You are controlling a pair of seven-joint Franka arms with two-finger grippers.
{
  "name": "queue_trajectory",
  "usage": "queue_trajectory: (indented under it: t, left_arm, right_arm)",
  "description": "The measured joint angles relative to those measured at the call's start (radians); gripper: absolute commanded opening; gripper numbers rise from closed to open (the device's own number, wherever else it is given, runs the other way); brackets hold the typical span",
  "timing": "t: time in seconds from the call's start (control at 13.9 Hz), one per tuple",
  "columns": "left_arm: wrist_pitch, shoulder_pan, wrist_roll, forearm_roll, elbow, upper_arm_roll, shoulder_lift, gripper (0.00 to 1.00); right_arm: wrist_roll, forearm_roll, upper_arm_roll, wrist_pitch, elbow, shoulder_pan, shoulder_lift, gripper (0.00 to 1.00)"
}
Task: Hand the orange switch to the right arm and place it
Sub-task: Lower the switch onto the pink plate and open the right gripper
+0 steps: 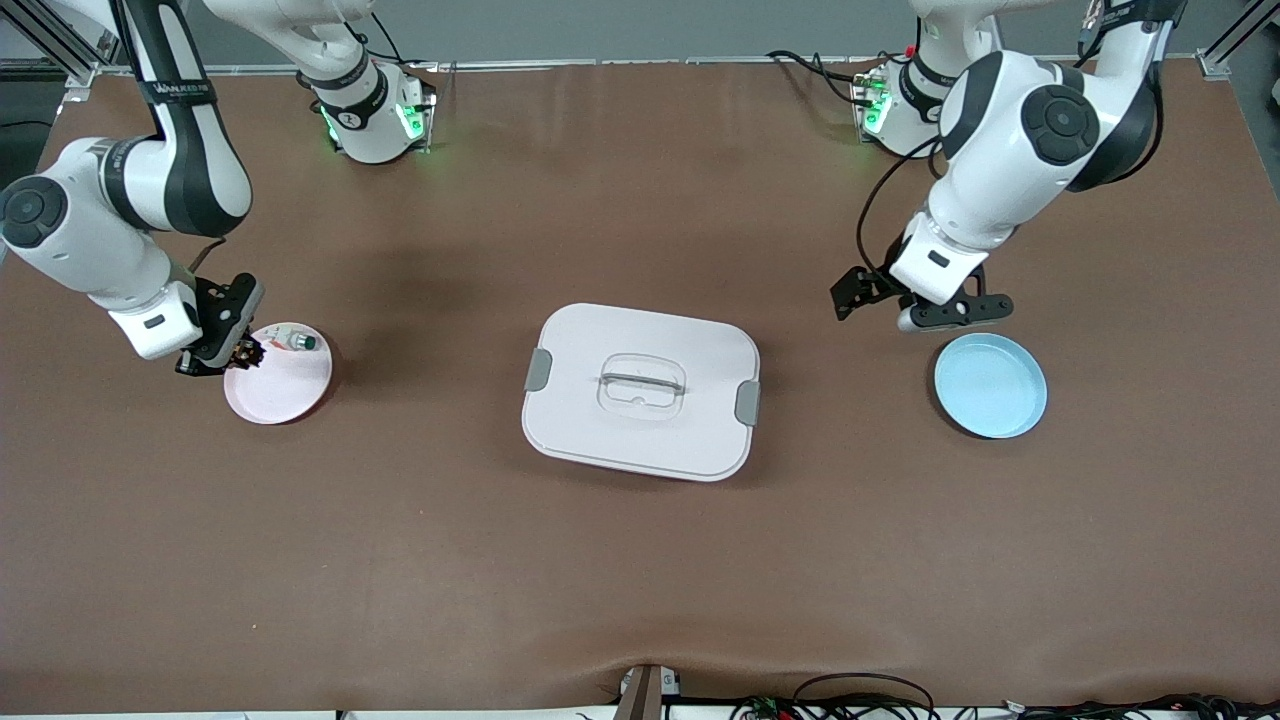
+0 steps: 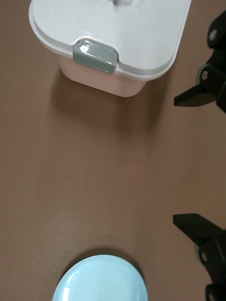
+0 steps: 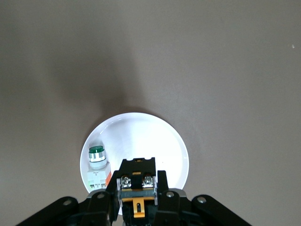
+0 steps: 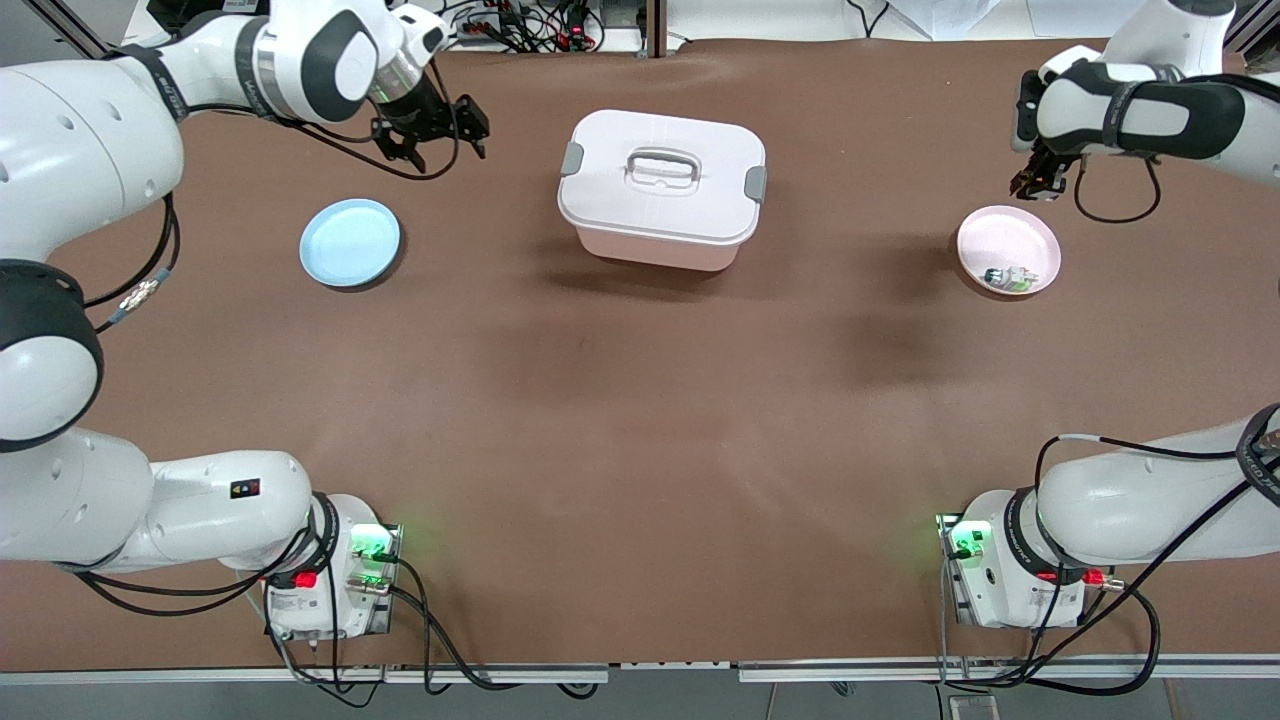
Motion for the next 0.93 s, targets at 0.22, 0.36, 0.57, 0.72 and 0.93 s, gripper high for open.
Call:
queue_trajectory:
  t: [0.22,0.36,0.57,0.72,0.93]
  left_arm:
    - [-0.002,0.050,0.080,0.025,0.000,0.001,-0.001,1.00]
    - [-0.017,0.088,0.173,0.063,0.015,0.002,-0.001,1.00]
    - [-0.041,0.161,0.264,0.069,0.062,0.005,0.001,1.00]
    - [-0.068,0.208,0.279,0.069,0.102,0.006,0.003,1.00]
    - [-0.109,0.235,0.281,0.070,0.169,0.008,0.004,1.00]
  right_arm:
    - [-0.040,-0.001,0.000,0.076,-0.045,-0.025,0.001,0.00]
    - [-0.082,-0.002,0.000,0.109,-0.057,-0.048,0.011,0.00]
    - [-0.129,-0.002,0.000,0.179,-0.067,-0.075,0.045,0.00]
    - [-0.143,-0.002,0.000,0.234,-0.079,-0.083,0.076,0.00]
    - [-0.149,-0.002,0.000,0.286,-0.090,-0.084,0.118,0.00]
